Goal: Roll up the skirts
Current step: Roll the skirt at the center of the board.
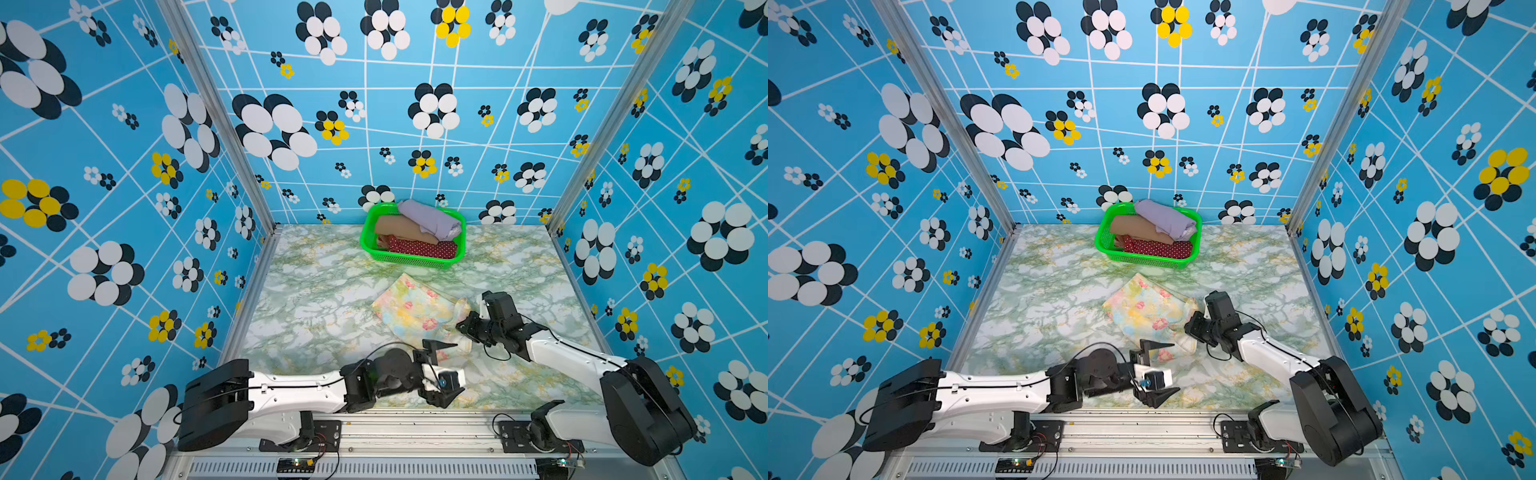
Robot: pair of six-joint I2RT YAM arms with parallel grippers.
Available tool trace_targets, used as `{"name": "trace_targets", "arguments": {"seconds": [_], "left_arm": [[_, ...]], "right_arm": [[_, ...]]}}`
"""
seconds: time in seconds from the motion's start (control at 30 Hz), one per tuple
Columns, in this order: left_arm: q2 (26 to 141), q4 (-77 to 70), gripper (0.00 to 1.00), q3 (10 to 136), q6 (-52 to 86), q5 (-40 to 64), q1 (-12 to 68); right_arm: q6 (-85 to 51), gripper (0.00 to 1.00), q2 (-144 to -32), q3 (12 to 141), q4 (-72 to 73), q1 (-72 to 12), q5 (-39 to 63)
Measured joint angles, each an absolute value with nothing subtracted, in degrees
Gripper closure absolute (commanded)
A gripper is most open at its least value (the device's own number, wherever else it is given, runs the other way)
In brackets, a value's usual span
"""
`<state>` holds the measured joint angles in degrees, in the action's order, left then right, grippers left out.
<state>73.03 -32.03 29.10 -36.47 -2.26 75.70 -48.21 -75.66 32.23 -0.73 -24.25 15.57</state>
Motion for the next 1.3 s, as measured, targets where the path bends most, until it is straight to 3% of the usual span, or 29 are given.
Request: {"name": "trace_targets", "arguments": {"seconds": [0.23, 0.53, 0.9, 0.97, 1.2, 1.3], "left_arm": [[81.7, -35.1, 0.0, 26.3, -50.7, -9.1, 77.4], [97.7, -46.1, 0.0, 28.9, -56.3, -13.9, 76.4], [109.0, -60.9, 0.03, 33.3, -59.8, -19.9, 72.4], [110.3, -62.1, 0.14, 34.2, -60.2, -20.4, 71.9], [114.1, -64.1, 0.69, 34.8, -62.2, -21.7, 69.9], [114.9, -65.1, 0.87, 35.4, -63.0, -22.3, 69.5]], "right_arm": [[-48.2, 1.0, -75.9, 34.0, -2.8, -24.3, 16.6], [-48.2, 1.0, -75.9, 34.0, -3.9, -24.3, 17.9], [-48.2, 1.0, -75.0, 33.6, -4.1, -24.3, 19.1], [-48.2, 1.0, -74.3, 33.1, -4.1, -24.3, 19.4], [-48.2, 1.0, -70.7, 31.4, -5.5, -24.3, 20.0], [-48.2, 1.0, -68.5, 30.6, -6.8, -24.3, 20.1]]}}
